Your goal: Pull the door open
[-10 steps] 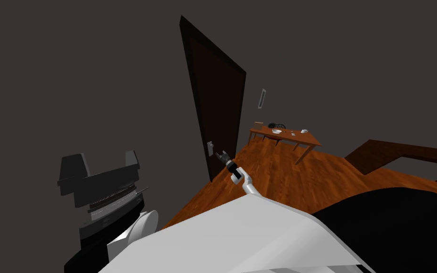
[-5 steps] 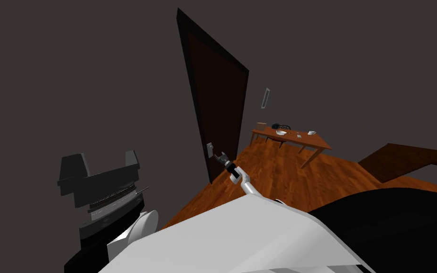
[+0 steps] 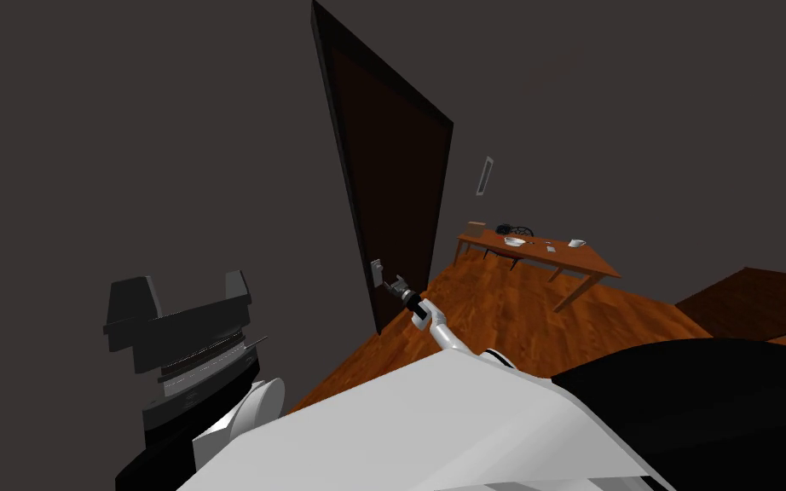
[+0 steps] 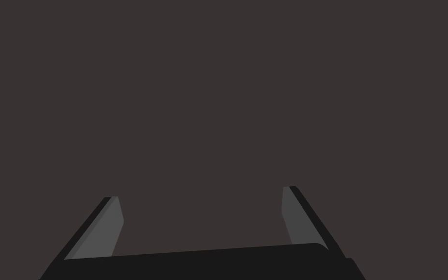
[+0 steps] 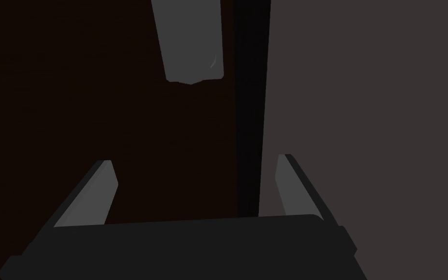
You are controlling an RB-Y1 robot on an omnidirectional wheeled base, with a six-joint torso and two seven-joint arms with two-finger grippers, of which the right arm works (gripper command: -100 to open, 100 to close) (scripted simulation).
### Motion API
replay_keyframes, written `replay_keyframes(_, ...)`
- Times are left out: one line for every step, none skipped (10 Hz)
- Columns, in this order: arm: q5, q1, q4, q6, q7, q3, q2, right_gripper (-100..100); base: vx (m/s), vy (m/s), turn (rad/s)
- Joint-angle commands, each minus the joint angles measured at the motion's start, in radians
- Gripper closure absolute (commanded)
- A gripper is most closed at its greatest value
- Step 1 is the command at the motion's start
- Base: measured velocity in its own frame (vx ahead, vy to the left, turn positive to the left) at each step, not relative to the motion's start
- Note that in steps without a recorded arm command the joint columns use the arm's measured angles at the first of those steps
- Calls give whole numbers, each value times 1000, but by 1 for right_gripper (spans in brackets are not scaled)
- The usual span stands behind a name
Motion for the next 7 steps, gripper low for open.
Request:
replay_keyframes(16, -15, 30, 3, 25, 3, 1, -100, 89, -80, 63)
replay_keyframes(23, -24, 47, 4, 38, 3, 2, -100, 66, -76, 57)
replay_keyframes(19, -17, 34, 5, 29, 3, 2, -100, 28, -36, 14)
replay_keyframes(7, -20, 59, -22, 17, -17, -34, -100, 75, 100, 150)
replay_keyframes(3, -21, 66, -30, 12, -23, -46, -100, 127, 172, 97)
replay_keyframes(-6, -23, 82, -47, 1, -37, -71, -100, 140, 209, 93)
replay_keyframes(-15, -24, 99, -67, -10, -52, -98, -100, 157, 197, 121)
